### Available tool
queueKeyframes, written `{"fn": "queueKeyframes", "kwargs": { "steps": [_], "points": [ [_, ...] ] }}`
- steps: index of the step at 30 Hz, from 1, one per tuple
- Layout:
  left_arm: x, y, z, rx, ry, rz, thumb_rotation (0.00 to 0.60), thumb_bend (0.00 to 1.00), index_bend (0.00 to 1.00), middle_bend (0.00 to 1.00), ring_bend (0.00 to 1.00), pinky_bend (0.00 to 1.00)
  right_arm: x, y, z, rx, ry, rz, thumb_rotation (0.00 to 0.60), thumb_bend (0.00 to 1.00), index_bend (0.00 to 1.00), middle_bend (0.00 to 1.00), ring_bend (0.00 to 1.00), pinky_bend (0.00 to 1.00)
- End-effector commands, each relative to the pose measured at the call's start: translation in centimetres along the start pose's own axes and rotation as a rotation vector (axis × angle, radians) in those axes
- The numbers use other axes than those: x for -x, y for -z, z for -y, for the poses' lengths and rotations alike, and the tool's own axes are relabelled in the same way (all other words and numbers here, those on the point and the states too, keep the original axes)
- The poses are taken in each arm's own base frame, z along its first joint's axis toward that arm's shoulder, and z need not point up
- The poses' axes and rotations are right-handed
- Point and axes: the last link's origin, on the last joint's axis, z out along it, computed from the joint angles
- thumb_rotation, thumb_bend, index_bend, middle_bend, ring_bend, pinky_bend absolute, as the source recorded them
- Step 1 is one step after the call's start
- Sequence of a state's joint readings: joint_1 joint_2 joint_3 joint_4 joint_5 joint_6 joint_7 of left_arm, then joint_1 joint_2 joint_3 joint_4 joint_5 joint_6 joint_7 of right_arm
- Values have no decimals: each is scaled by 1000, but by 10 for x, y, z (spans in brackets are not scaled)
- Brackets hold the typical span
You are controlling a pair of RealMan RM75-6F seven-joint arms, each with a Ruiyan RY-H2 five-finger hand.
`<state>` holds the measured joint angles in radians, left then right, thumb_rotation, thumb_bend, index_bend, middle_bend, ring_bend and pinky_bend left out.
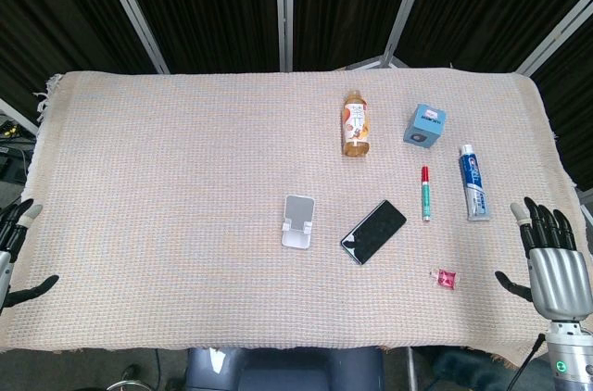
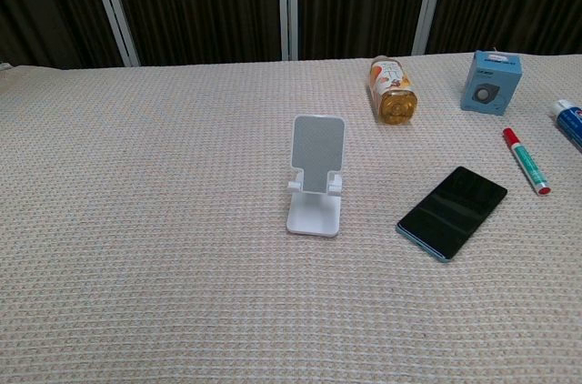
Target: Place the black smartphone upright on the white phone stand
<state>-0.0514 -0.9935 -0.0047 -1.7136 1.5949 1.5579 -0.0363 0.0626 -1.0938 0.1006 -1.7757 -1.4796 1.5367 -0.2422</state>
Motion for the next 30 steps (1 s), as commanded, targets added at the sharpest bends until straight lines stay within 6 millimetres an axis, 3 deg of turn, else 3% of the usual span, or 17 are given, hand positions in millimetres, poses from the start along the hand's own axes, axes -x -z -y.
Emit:
{"fn": "queueKeyframes", "kwargs": {
  "steps": [1, 11, 17, 21, 27, 30],
  "points": [
    [-1, 0, 0, 0, 3, -5, 600, 0, 0, 0, 0, 0, 1, 0, 0, 0, 5, 7, 600, 0, 0, 0, 0, 0],
    [0, 0, 1, -7, -6, -4, 600, 0, 0, 0, 0, 0, 11, -10, 9, -59, -1, 74, 600, 0, 0, 0, 0, 0],
    [5, -8, 1, -18, -21, 9, 600, 0, 0, 0, 0, 0, 37, -72, 34, -418, 82, 270, 600, 0, 0, 3, 0, 0],
    [9, -14, 2, -35, -29, 19, 600, 0, 0, 0, 0, 0, 54, -100, 47, -558, 125, 327, 600, 0, 48, 89, 25, 47],
    [17, -20, 4, -69, -63, 38, 600, 0, 0, 0, 0, 0, 84, -134, 75, -705, 183, 367, 600, 0, 133, 171, 113, 147],
    [22, -23, 6, -82, -79, 52, 600, 0, 0, 0, 0, 0, 95, -141, 85, -756, 212, 363, 600, 0, 166, 196, 138, 175]
  ]
}}
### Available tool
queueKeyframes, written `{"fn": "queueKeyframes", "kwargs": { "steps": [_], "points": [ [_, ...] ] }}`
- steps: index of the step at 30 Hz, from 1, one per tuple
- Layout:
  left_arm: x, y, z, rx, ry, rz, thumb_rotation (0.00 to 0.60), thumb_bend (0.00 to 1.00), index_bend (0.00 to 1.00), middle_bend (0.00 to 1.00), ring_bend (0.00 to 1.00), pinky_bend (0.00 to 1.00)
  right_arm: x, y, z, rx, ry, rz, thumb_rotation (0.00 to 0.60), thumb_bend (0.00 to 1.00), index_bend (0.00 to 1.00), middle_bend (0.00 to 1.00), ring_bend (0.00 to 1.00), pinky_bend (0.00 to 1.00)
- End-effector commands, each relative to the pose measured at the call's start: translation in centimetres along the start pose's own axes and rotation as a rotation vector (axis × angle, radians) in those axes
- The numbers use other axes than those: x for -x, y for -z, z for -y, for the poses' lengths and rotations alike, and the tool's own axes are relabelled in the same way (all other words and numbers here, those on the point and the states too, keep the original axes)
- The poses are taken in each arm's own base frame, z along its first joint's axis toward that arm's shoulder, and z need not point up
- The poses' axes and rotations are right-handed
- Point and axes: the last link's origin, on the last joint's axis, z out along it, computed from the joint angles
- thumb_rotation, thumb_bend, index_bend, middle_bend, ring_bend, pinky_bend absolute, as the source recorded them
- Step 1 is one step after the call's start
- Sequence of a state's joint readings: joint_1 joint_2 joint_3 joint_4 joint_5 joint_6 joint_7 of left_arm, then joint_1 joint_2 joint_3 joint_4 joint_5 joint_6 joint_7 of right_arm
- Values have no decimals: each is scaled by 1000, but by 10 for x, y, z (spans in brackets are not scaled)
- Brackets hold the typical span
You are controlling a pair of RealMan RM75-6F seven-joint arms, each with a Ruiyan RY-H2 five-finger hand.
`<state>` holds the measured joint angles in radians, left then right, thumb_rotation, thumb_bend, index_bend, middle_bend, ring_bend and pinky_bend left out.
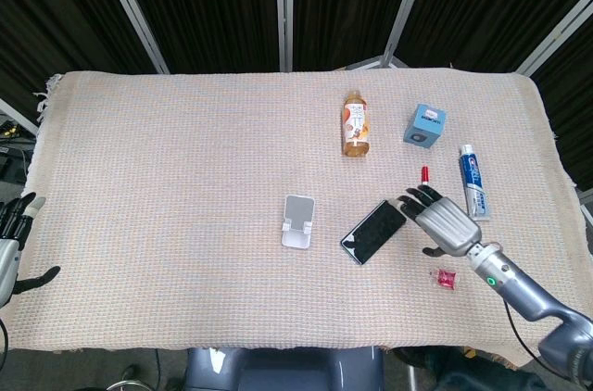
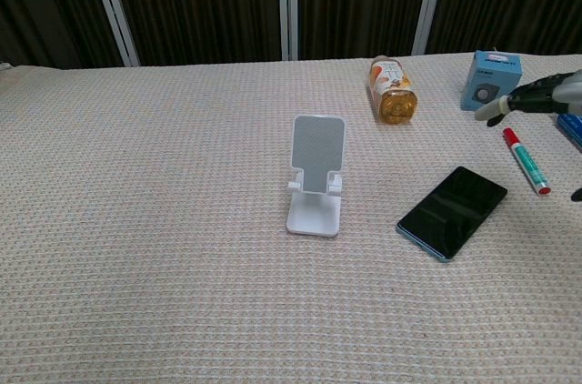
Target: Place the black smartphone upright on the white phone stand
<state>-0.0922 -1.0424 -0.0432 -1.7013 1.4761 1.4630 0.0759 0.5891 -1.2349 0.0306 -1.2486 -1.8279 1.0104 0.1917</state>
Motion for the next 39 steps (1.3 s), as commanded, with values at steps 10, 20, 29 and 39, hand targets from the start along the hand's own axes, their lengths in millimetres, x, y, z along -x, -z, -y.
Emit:
{"fn": "queueKeyframes", "kwargs": {
  "steps": [10, 20, 29, 39],
  "points": [
    [13, -11, 2, -37, -39, 31, 600, 0, 0, 0, 0, 0, 41, -57, 29, -199, 165, 71, 600, 0, 194, 214, 161, 187],
    [14, -12, 3, -46, -47, 27, 600, 0, 0, 0, 0, 0, 51, -72, 34, -223, 237, 88, 600, 0, 199, 215, 166, 187],
    [15, -13, 3, -52, -50, 33, 600, 0, 0, 0, 0, 0, 52, -75, 34, -244, 248, 54, 600, 55, 512, 546, 492, 308],
    [14, -12, 1, -41, -36, 35, 600, 0, 0, 0, 0, 0, 17, -63, 25, -274, 386, -150, 600, 111, 554, 598, 558, 376]
  ]
}}
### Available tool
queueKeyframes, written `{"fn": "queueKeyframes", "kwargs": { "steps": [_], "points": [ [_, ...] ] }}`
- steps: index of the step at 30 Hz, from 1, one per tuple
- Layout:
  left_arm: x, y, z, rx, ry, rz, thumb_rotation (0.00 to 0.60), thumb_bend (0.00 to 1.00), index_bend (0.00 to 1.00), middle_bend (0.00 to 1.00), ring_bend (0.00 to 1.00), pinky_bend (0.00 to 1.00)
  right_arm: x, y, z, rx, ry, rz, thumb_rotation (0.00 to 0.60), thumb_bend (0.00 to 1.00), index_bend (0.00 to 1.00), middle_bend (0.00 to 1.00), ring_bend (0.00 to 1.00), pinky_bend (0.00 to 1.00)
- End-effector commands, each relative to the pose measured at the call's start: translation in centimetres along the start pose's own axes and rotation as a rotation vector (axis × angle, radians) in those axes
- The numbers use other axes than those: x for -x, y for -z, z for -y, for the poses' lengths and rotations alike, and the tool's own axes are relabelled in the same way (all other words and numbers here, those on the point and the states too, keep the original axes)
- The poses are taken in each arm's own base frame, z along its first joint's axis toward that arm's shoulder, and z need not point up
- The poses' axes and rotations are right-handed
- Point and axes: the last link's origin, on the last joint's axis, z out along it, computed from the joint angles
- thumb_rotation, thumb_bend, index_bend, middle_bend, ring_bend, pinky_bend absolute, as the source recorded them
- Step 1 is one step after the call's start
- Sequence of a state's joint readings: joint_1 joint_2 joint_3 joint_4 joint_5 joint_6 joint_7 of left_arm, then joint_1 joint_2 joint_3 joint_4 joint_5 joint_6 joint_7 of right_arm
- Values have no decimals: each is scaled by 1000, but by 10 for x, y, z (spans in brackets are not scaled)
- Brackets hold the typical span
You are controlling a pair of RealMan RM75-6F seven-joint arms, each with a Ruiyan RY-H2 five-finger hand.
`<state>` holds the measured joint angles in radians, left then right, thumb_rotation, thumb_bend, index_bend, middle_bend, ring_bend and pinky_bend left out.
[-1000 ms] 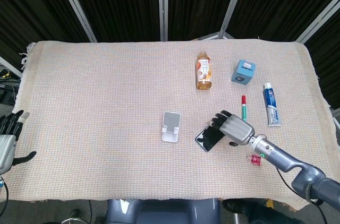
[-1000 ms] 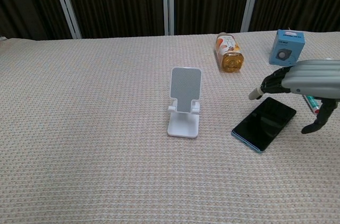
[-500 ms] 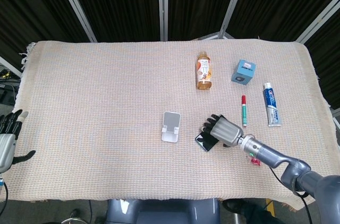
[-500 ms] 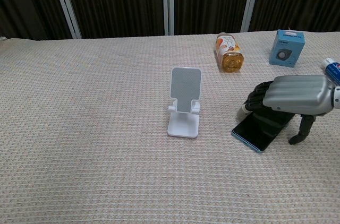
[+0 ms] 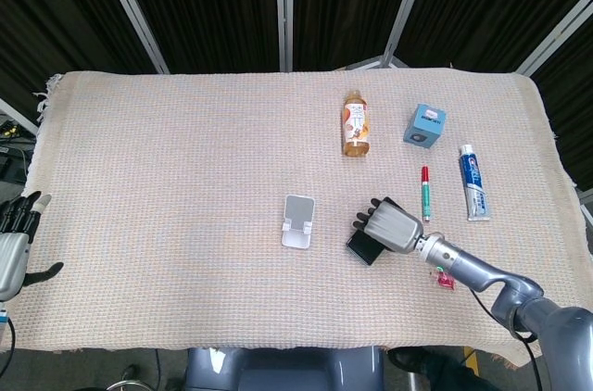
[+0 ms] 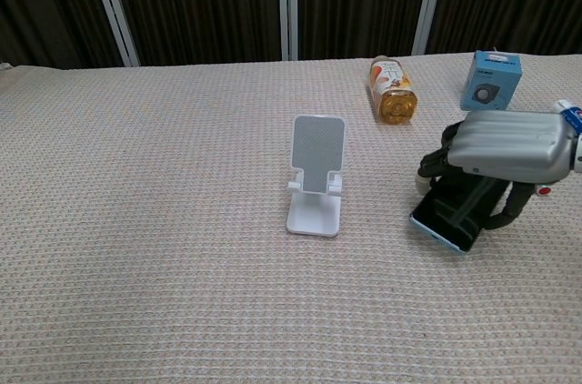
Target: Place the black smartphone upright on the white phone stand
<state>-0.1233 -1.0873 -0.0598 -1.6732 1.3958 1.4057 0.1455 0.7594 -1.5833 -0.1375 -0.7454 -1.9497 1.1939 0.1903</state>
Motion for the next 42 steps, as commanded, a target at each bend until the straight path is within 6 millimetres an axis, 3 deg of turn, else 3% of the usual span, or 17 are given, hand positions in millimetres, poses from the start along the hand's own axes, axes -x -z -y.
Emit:
{"fn": "queueKeyframes", "kwargs": {
  "steps": [1, 11, 19, 27, 35, 42],
  "points": [
    [-2, 2, 0, 6, 8, -3, 600, 0, 0, 0, 0, 0, -22, 11, -11, -1, 127, -87, 600, 114, 553, 598, 558, 377],
    [-8, 5, 0, 23, 34, -16, 600, 0, 0, 0, 0, 0, -82, 14, -19, 43, 388, -250, 600, 120, 553, 598, 570, 389],
    [-8, 5, 0, 37, 33, -9, 600, 0, 0, 0, 0, 0, -135, -20, 8, 18, 710, -322, 600, 123, 549, 595, 574, 390],
    [-6, 3, 4, 21, 31, -1, 600, 0, 0, 0, 0, 0, -139, -56, 37, 4, 954, -288, 600, 126, 547, 599, 575, 389],
    [-5, 1, 10, -5, 34, 3, 600, 0, 0, 0, 0, 0, -134, -82, 70, -2, 1023, -278, 600, 130, 545, 597, 574, 389],
    [-4, -2, 13, -18, 33, 12, 600, 0, 0, 0, 0, 0, -129, -100, 86, -25, 1064, -268, 600, 132, 546, 597, 574, 389]
  ]
}}
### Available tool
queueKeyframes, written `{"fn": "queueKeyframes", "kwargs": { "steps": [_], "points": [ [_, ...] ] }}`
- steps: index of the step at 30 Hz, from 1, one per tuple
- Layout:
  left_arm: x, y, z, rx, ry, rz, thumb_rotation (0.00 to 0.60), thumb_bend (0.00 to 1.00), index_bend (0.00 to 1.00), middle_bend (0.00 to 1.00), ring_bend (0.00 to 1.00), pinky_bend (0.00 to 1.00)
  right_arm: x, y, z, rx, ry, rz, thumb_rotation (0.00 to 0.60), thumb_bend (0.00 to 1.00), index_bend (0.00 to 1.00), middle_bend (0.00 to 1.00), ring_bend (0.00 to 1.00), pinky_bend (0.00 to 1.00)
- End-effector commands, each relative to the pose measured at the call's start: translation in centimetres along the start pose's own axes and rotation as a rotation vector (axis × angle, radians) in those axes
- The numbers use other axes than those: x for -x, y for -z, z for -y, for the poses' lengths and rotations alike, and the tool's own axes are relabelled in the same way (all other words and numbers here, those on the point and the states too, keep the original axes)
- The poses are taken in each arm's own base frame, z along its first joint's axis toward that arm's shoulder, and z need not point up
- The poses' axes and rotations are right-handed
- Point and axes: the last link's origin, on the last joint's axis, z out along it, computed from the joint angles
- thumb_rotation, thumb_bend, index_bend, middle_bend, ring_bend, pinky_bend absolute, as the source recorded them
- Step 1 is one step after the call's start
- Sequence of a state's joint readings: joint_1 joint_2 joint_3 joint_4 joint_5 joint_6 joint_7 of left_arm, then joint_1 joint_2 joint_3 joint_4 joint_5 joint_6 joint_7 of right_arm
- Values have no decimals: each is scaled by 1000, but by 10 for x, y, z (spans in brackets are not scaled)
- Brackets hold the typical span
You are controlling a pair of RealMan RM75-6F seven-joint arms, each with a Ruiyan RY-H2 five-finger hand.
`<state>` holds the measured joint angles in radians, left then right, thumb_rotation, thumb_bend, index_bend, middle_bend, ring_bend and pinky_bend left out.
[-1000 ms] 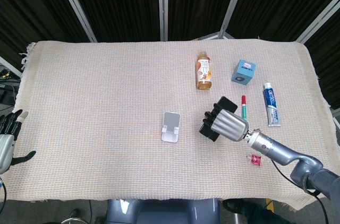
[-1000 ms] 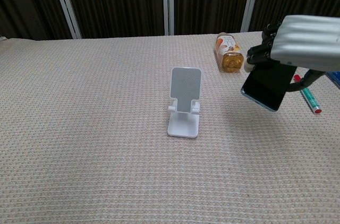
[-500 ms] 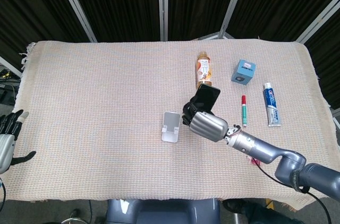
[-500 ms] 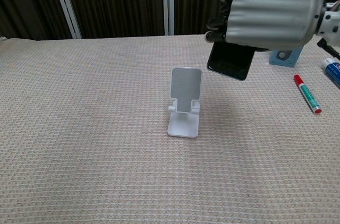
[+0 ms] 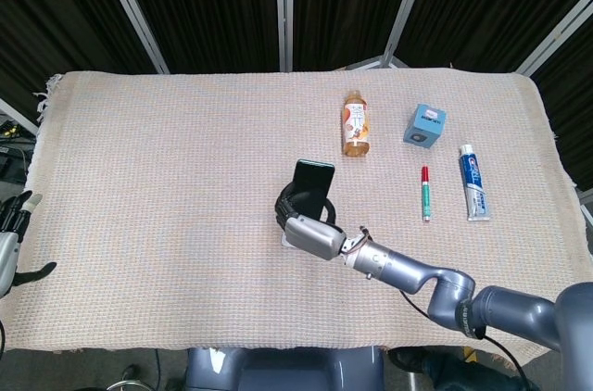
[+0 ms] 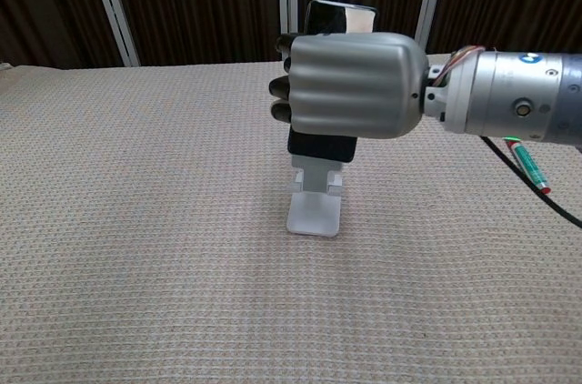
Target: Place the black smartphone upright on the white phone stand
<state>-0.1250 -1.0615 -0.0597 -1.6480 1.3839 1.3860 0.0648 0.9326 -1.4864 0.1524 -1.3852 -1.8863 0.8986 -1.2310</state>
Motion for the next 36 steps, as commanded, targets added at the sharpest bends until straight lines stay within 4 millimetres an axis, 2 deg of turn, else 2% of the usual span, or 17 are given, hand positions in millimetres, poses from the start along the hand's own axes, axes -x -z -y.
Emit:
{"fn": "queueKeyframes", "kwargs": {
  "steps": [1, 16, 36],
  "points": [
    [0, -1, 1, -3, -1, 0, 600, 0, 0, 0, 0, 0, -1, -8, 6, -10, 10, 3, 600, 132, 546, 597, 574, 389],
    [2, -5, 4, -20, 0, 11, 600, 0, 0, 0, 0, 0, 5, -11, 26, -62, 39, 3, 600, 132, 544, 591, 572, 389],
    [3, -6, 2, -22, -4, 21, 600, 0, 0, 0, 0, 0, 10, -13, 39, -62, 21, 47, 600, 131, 538, 580, 568, 389]
  ]
}}
